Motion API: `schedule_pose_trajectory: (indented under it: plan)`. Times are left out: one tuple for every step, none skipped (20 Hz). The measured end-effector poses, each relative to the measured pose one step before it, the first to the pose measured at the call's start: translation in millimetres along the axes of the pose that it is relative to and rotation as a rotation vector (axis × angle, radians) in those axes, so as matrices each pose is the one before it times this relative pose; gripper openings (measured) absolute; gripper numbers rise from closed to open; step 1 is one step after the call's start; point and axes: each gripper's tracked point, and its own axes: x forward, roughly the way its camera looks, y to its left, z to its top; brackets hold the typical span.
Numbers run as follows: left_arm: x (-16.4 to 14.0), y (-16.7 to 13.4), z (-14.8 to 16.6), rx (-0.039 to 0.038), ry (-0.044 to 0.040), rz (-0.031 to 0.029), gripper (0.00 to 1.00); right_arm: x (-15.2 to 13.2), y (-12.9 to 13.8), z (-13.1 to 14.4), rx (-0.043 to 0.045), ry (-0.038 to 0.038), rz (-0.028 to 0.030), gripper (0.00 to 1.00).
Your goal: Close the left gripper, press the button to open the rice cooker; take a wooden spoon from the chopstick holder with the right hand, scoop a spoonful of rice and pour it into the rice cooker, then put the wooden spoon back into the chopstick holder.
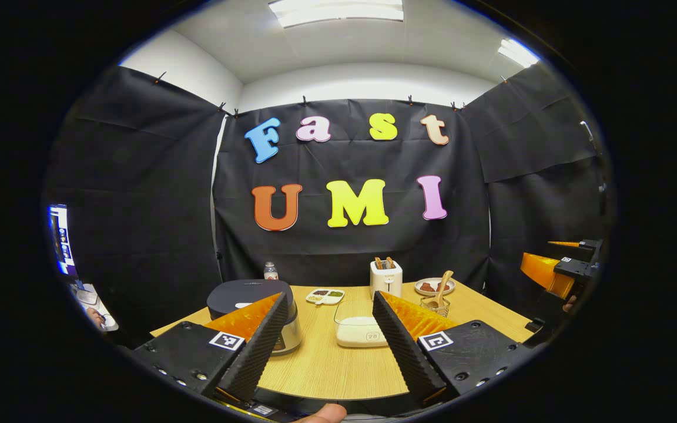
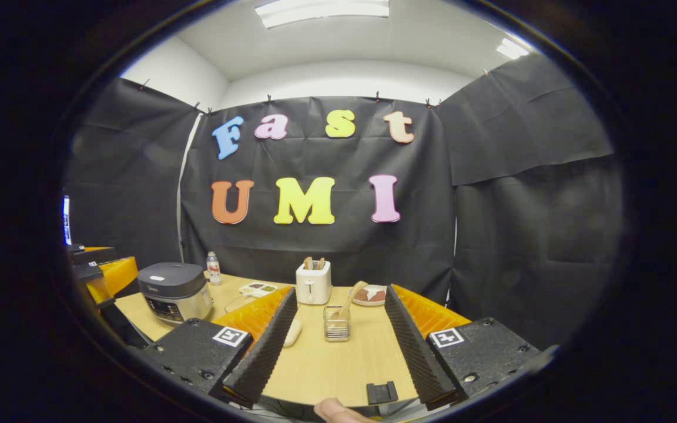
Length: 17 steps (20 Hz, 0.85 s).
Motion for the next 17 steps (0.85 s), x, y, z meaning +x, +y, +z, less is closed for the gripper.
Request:
schedule_pose_trajectory:
  plan:
    - [0.52,-0.72,-0.14,0.00025,-0.00013,-0.00141,0.93,-0.49,-0.02,-0.71,0.00211,0.00022,-0.00009,0.97]
    - [-0.31,0.26,-1.04,-0.00036,0.00048,0.00129,0.93,-0.18,-0.24,-0.22,0.00099,0.00067,-0.00018,0.97]
    - [0.21,1.01,0.69,-0.00021,0.00066,0.00276,0.93,0.67,-0.80,-0.61,0.00043,-0.00024,-0.00070,0.97]
    - [-0.79,-0.42,-0.47,0.00077,0.00017,0.00042,0.92,-1.14,-0.60,0.31,0.00139,-0.00029,-0.00080,0.97]
    - [0.30,0.37,0.09,0.00115,0.00003,0.00069,0.92,-1.30,0.88,0.83,0.00065,-0.00052,0.00079,0.97]
    - [-0.76,-0.67,0.13,0.00059,-0.00002,0.00053,0.93,-0.49,-0.18,0.21,0.00117,-0.00089,-0.00069,0.97]
    - [0.67,-0.39,1.32,0.00024,-0.00070,-0.00008,0.93,-0.08,-1.00,0.15,0.00084,-0.00155,-0.00079,0.97]
    - [-0.47,-1.28,0.72,0.00094,0.00058,-0.00224,0.93,-0.37,-0.43,0.17,0.00046,-0.00078,-0.00121,0.97]
    - [-0.39,-2.01,-0.66,0.00232,0.00106,-0.00292,0.93,-0.14,-0.66,0.41,0.00013,-0.00103,-0.00012,0.97]
    - [0.74,-0.93,-0.32,0.00336,0.00138,-0.00159,0.93,-0.41,-0.67,0.99,0.00013,-0.00133,-0.00013,0.97]
    - [0.11,-0.37,0.41,0.00292,-0.00145,0.00016,0.93,0.30,-0.31,0.44,-0.00036,-0.00155,-0.00076,0.97]
    - [-0.29,-0.12,1.22,0.00214,-0.00175,-0.00230,0.93,-0.62,-0.17,0.58,-0.00004,-0.00125,-0.00128,0.97]
    - [0.73,-1.07,0.42,0.00072,-0.00013,-0.00030,0.93,0.85,-1.02,-0.60,0.00120,0.00028,-0.00070,0.97]
    - [0.16,-0.45,0.59,-0.00023,0.00113,0.00212,0.93,0.30,0.58,0.43,0.00037,0.00074,0.00178,0.97]
    - [0.53,0.05,-0.66,0.00048,-0.00016,0.00010,0.93,-0.51,0.56,0.19,-0.00111,-0.00050,0.00096,0.97]
    - [-0.91,0.18,0.10,0.00098,0.00024,-0.00130,0.93,-0.03,-1.10,0.86,-0.00036,-0.00214,-0.00138,0.97]
    - [-1.57,-0.42,1.17,0.00138,-0.00042,0.00085,0.93,-0.41,0.04,0.24,-0.00076,-0.00020,-0.00081,0.97]
